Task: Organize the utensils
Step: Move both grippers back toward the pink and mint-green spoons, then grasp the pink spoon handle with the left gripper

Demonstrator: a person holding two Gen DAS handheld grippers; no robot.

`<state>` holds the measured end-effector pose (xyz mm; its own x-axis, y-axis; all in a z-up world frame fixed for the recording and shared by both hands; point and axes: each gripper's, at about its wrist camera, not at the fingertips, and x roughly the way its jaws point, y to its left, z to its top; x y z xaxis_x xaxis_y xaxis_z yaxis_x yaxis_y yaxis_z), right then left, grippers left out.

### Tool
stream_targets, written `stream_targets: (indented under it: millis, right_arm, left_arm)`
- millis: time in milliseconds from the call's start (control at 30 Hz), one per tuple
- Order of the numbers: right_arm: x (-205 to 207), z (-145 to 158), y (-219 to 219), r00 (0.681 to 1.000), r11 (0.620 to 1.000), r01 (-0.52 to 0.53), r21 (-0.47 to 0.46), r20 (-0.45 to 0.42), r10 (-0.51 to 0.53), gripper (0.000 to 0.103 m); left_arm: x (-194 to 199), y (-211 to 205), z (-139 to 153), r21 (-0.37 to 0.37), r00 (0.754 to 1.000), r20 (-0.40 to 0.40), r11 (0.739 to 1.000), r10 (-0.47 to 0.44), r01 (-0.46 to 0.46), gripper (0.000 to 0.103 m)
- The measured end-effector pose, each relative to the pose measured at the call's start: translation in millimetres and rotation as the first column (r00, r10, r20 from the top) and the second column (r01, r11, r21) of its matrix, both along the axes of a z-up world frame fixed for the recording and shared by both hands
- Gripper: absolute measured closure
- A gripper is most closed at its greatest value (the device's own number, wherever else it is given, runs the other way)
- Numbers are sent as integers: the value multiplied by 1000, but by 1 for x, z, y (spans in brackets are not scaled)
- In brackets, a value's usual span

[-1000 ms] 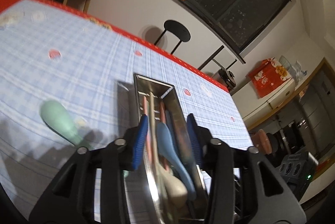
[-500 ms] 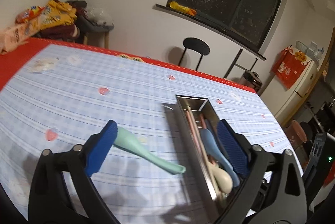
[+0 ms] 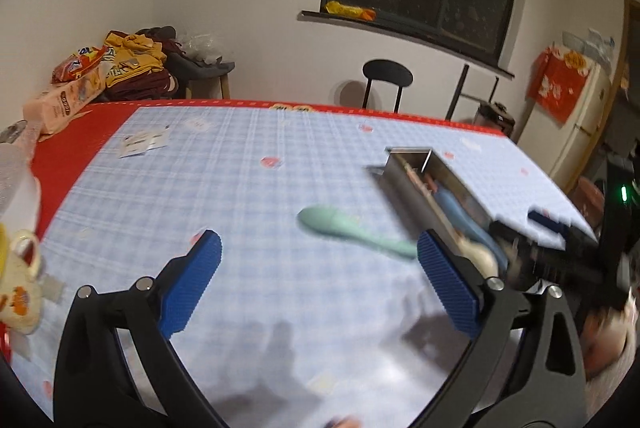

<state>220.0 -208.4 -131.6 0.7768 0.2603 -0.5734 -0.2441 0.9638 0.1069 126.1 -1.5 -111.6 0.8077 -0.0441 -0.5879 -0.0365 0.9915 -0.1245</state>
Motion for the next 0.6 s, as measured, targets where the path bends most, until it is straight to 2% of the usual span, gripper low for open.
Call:
stream_targets:
  millis: [133,333,467,600]
  right_arm:
    - [-12,8,8,999,998,-52,20,19,51,6]
    - [-34,11,29,990,989,-137,52,-12,138,6]
    - [-47,7,45,982,983,-181,34,-51,183,6]
    - [-61,4,56,975,980,-195,37,-99,198,6]
  left_arm:
    - [-38,27,-5,25,999,-29,999,-19,20,6]
    - [-97,52,-22,55,993,-95,996,-68,73,6]
    - [-119,48,-39,55,980,-137,986,-146,154,7]
    - [-122,23,-53,140,959,-167,958,-228,252,12]
